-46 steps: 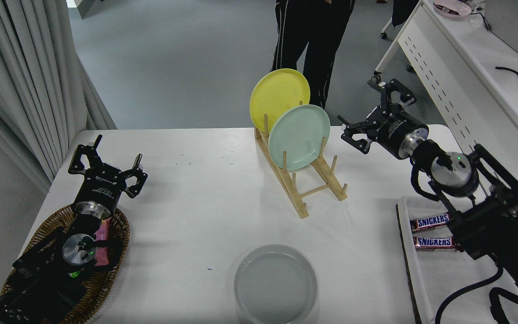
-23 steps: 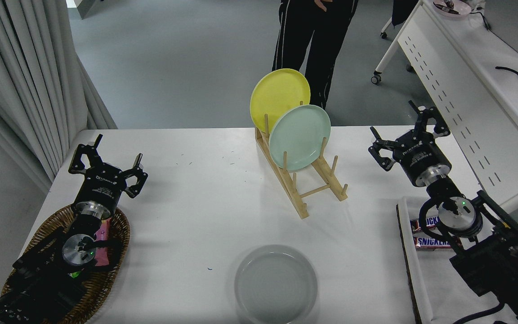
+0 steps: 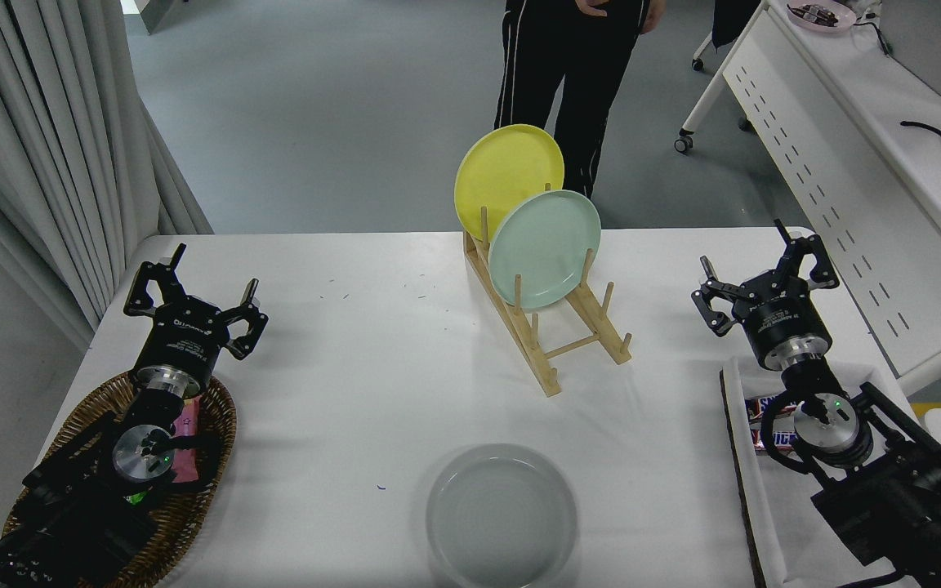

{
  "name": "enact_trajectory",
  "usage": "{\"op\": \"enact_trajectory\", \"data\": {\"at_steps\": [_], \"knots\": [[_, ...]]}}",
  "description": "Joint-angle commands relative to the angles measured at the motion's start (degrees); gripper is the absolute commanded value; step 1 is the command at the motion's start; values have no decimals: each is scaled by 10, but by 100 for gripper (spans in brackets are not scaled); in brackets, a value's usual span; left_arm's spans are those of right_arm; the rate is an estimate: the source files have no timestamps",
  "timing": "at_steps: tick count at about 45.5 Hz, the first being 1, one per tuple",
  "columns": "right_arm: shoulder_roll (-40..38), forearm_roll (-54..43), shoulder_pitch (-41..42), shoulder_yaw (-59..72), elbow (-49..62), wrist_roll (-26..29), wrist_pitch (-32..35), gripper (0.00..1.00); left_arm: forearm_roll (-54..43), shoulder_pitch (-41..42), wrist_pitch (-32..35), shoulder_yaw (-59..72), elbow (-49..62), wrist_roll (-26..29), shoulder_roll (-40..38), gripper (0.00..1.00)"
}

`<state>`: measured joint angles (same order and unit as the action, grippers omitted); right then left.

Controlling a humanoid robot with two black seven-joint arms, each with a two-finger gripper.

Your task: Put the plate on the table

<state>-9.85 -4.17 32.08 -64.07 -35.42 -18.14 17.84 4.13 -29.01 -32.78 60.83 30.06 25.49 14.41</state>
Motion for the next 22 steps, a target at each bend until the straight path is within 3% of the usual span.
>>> {"op": "enact_trajectory", "data": {"at_steps": [1,22], "knots": [[5,2,1,3,11,-3,2,100,0,0,0,0,0,0,0,100],[12,2,1,27,21,-2,0,100,0,0,0,0,0,0,0,100]]}}
